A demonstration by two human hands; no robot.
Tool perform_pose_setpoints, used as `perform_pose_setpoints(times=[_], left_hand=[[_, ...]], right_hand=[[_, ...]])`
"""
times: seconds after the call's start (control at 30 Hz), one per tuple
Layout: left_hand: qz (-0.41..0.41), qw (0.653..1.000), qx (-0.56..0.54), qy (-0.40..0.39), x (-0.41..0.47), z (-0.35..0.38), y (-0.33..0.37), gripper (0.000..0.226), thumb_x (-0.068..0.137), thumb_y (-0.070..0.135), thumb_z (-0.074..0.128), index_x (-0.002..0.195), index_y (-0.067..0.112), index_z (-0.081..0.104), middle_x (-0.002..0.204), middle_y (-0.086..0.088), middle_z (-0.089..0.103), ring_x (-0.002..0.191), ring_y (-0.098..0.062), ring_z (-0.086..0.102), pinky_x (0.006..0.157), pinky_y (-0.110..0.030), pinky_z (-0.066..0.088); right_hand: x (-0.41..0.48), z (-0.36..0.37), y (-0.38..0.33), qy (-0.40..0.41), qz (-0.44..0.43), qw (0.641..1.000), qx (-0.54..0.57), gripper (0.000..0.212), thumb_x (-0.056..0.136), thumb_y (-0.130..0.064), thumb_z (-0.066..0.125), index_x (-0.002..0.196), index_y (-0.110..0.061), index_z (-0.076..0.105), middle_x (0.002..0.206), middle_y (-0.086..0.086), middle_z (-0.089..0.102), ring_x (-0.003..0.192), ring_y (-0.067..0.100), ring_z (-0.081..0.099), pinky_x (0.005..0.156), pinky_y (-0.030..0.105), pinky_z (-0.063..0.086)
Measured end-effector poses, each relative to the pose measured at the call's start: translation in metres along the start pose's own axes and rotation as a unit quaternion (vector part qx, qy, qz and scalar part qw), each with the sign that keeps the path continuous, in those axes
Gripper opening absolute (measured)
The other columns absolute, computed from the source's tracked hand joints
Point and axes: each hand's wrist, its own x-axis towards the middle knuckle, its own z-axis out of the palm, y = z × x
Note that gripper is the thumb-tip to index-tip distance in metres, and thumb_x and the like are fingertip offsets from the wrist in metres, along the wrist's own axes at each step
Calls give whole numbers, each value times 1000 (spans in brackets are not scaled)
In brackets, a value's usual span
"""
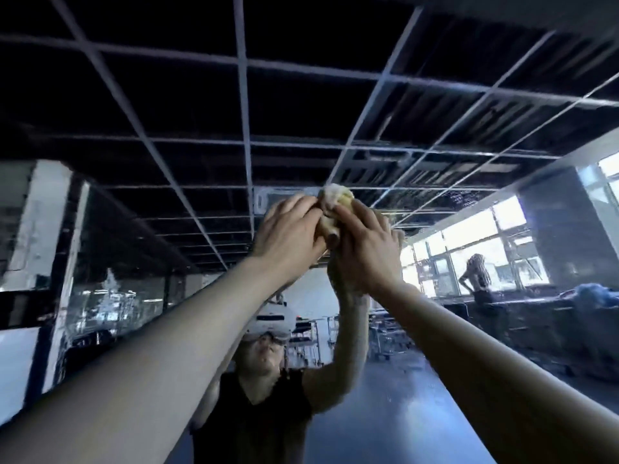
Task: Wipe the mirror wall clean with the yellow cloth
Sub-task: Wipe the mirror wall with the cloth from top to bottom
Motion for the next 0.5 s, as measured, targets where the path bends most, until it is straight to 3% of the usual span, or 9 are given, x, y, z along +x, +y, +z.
perform_pose_setpoints(times=[0.13,0.23,0.33,0.37,0.43,0.5], left_hand=[[-3,998,60,-24,-8,-9,11,56,89,51,49,133,16,45,147,0,31,137,-19,23,112,-36,16],[-2,995,85,-49,7,-18,13,55,89,44,52,134,14,41,144,-3,34,135,-21,28,109,-36,23],[-20,998,30,-47,13,-18,15,36,91,29,52,125,16,50,131,-7,43,124,-25,39,99,-37,34],[-57,997,-41,-20,13,-19,18,28,90,27,54,116,17,57,122,-8,48,114,-26,45,92,-36,39],[-169,967,-189,27,14,-23,23,17,89,23,57,102,15,65,107,-10,58,95,-27,55,77,-30,43],[-278,912,-300,42,18,-26,24,18,90,20,53,102,14,66,99,-6,64,94,-24,58,72,-24,41]], right_hand=[[1,-15,11,-165,-29,986,-25,66,93,-37,51,149,-40,15,159,-2,9,145,23,7,113,46,19],[19,-29,18,-230,-66,971,-7,77,86,-47,58,149,-35,16,159,3,12,145,25,13,116,44,21],[23,-50,21,-208,-115,966,96,65,85,-30,68,143,-17,40,144,11,44,125,22,48,104,24,37],[20,-57,20,-191,-111,968,121,59,85,-20,68,139,-11,45,134,14,53,113,22,56,99,26,43],[10,-62,18,-150,-75,977,134,48,86,-10,65,132,-9,51,119,14,62,102,26,61,88,31,51],[1,-61,20,-93,-49,986,129,33,88,-9,62,120,-5,58,107,14,67,94,31,64,78,33,50]])
